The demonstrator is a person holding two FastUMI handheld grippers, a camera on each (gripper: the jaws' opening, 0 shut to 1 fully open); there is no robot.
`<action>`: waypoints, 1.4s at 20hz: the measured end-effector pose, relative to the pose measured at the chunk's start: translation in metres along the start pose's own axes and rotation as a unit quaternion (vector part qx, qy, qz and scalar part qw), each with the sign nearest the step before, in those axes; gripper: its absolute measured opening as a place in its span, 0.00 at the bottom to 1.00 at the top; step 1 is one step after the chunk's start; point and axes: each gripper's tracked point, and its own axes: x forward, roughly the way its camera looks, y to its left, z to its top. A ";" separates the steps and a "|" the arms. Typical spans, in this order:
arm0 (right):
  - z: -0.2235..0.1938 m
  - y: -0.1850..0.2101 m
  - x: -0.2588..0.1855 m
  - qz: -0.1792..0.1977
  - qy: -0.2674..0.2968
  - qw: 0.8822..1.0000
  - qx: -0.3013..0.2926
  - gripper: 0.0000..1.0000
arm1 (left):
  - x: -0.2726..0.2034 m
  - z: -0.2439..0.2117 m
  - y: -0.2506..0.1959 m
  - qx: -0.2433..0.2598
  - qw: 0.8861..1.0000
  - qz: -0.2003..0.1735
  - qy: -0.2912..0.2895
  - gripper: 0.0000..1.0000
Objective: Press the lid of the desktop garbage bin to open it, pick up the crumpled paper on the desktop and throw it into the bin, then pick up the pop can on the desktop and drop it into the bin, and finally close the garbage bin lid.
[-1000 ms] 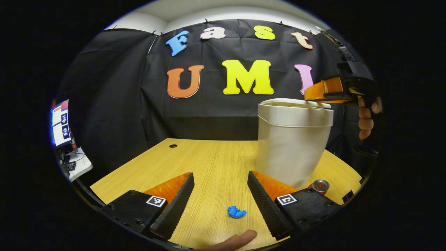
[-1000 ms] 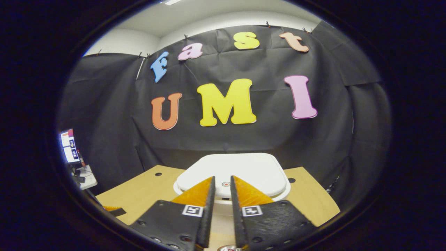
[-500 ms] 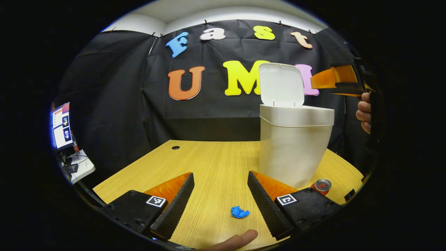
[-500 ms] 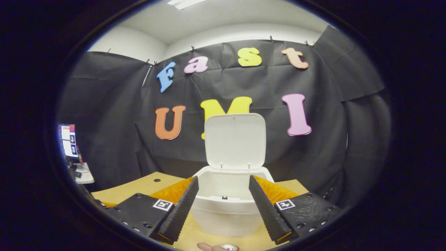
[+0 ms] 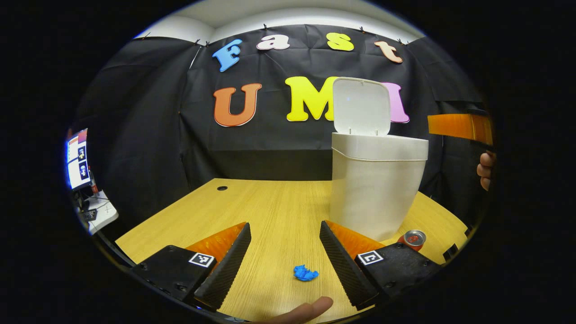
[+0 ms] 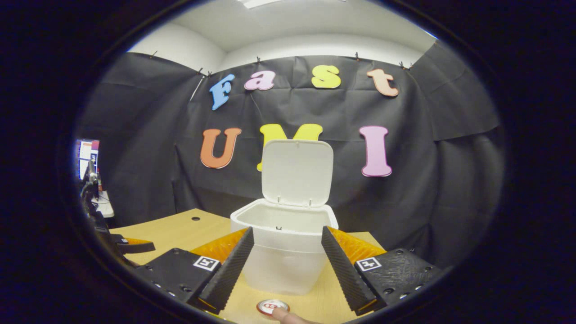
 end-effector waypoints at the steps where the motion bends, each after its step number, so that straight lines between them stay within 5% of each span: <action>1: -0.004 -0.005 -0.004 -0.003 -0.004 1.000 0.000 0.95 | 0.003 -0.008 -0.001 -0.002 1.000 -0.005 0.012 0.99; 6: -0.032 -0.036 -0.017 -0.033 0.004 0.999 0.004 0.95 | 0.016 -0.044 -0.011 -0.007 0.997 -0.016 0.073 0.99; 13: -0.066 -0.050 -0.023 -0.025 0.033 0.999 0.028 0.95 | 0.027 -0.098 -0.030 -0.024 0.985 -0.042 0.166 1.00; 28: -0.080 -0.060 -0.018 -0.028 0.055 0.997 0.053 0.97 | 0.037 -0.145 -0.038 0.018 0.979 -0.041 0.197 0.93</action>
